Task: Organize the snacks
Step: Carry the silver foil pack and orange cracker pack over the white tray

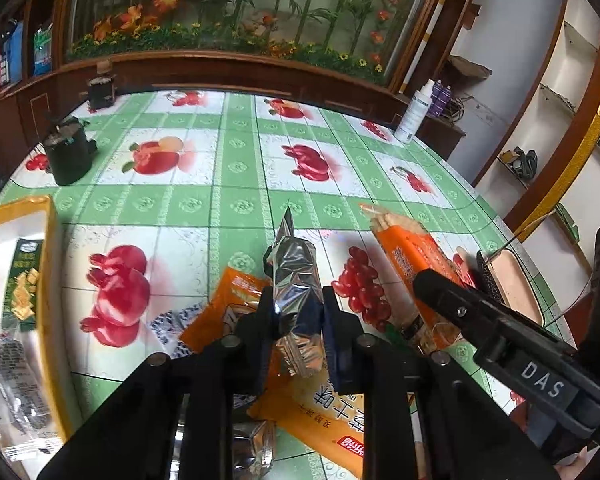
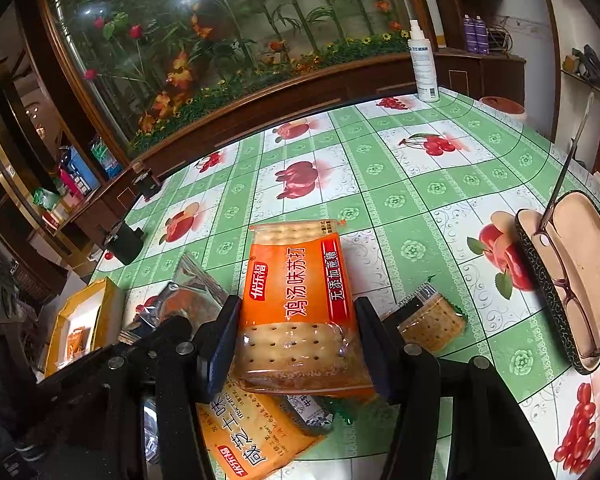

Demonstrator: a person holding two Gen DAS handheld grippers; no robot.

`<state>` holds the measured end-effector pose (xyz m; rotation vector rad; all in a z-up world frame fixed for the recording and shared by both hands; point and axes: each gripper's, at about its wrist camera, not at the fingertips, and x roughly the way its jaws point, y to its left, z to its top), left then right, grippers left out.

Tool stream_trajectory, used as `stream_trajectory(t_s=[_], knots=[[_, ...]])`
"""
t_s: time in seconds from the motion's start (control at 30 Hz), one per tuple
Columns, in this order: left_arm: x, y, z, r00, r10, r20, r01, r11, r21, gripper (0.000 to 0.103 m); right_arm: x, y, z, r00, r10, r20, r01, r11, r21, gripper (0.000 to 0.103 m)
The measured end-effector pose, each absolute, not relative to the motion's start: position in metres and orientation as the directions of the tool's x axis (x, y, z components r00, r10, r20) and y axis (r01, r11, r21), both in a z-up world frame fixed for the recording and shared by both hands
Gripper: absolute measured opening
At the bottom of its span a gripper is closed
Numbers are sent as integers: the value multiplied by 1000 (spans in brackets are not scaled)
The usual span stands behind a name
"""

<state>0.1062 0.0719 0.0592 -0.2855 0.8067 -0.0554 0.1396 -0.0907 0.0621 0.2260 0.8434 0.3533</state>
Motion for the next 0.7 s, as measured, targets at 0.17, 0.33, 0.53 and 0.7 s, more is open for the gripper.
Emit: stream_trajectory(t_s=[0.17, 0.33, 0.53, 0.7], knots=[[98, 80, 72, 721, -113, -684, -83, 965, -247, 21, 137, -86, 63, 612, 403, -681, -235, 914, 329, 61], [86, 102, 83, 743, -72, -665, -132, 959, -252, 21, 132, -78, 65, 601, 446, -663, -285, 895, 344, 61], [76, 132, 88, 755, -46, -655, -184, 943, -278, 21, 118, -59, 69, 593, 496, -634, -367, 868, 336, 61], [66, 152, 93, 761, -15, -649, -224, 933, -283, 21, 104, -43, 73, 585, 536, -609, -434, 841, 324, 61]])
